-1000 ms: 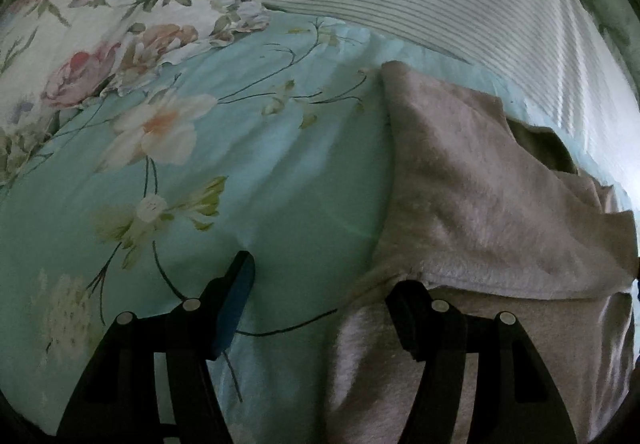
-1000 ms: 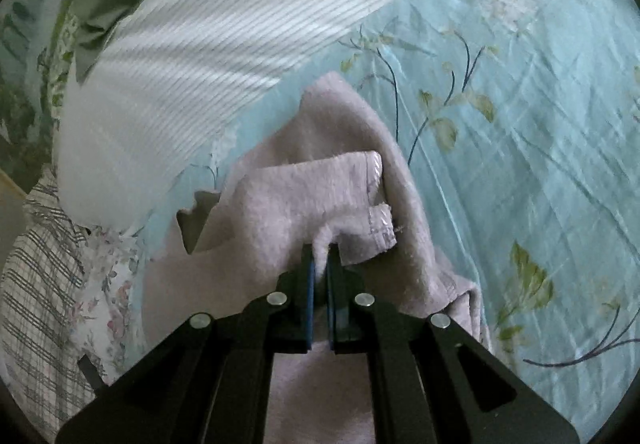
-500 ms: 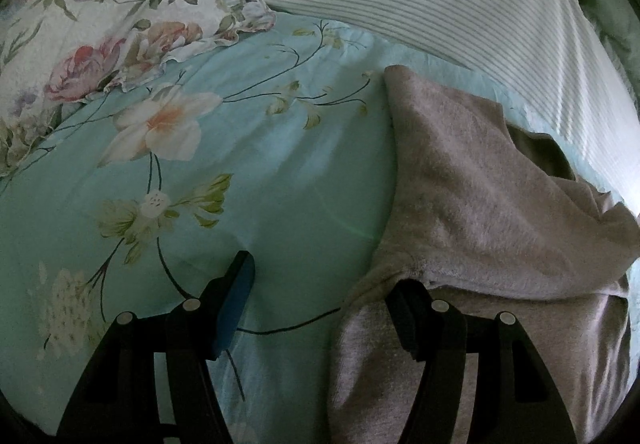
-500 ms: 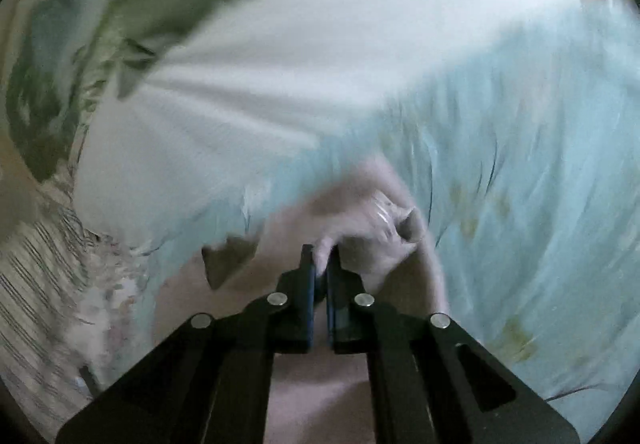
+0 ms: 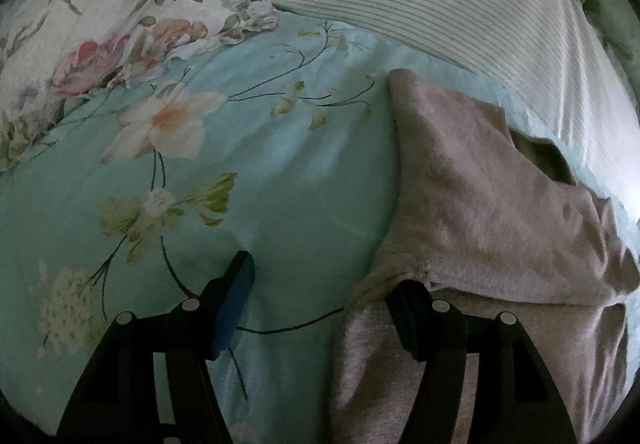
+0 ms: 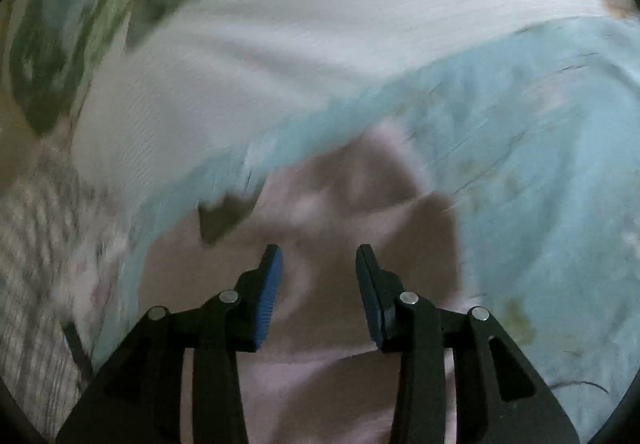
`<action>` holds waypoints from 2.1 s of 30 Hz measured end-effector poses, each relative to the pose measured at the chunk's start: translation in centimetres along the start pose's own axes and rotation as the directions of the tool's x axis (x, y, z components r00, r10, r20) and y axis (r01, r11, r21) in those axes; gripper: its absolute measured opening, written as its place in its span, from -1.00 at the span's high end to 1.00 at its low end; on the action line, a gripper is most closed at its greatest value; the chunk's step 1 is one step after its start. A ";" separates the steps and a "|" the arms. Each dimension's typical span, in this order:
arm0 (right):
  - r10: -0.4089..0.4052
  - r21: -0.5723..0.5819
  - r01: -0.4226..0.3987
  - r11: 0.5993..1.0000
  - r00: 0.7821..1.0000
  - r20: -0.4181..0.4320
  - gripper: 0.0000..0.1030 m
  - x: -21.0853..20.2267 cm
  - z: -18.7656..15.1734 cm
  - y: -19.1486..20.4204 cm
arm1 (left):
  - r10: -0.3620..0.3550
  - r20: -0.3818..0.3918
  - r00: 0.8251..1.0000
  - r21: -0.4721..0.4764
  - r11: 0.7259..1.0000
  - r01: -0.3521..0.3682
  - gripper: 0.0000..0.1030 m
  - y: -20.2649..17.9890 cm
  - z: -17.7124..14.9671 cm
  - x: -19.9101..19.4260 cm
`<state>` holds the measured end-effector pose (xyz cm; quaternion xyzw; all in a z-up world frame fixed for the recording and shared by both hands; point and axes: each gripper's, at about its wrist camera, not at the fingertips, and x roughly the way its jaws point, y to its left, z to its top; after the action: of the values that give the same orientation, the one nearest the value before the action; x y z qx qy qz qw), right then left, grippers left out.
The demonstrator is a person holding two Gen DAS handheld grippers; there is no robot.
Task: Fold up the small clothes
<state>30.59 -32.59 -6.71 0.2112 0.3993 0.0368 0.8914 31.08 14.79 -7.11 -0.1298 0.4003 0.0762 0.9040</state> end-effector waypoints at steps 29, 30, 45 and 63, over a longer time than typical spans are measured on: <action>0.052 0.029 -0.053 0.998 0.998 0.033 -0.09 -2.1 -1.3 -2.9 | -0.125 -0.066 0.990 0.126 0.983 0.133 0.74 -5.8 6.4 3.0; 0.053 0.030 -0.054 0.998 0.998 0.028 -0.09 -1.8 -1.3 -2.9 | -0.126 -0.066 0.990 0.123 0.983 0.133 0.74 -5.5 6.2 3.3; 0.022 0.024 -0.021 0.999 1.000 -0.004 -0.25 -3.8 -1.3 -3.1 | -0.150 -0.111 0.982 0.114 0.980 0.163 0.54 -3.5 4.8 0.6; 0.075 0.036 -0.071 0.997 0.987 -0.144 -0.33 -17.2 -15.1 -7.3 | -0.325 -0.188 0.927 0.040 0.940 0.338 -0.33 4.6 -13.7 -14.7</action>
<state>7.18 -38.03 -6.68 0.2360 0.4556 0.0784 0.8547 10.53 14.62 -5.81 -0.1694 0.4544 -0.1041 0.8683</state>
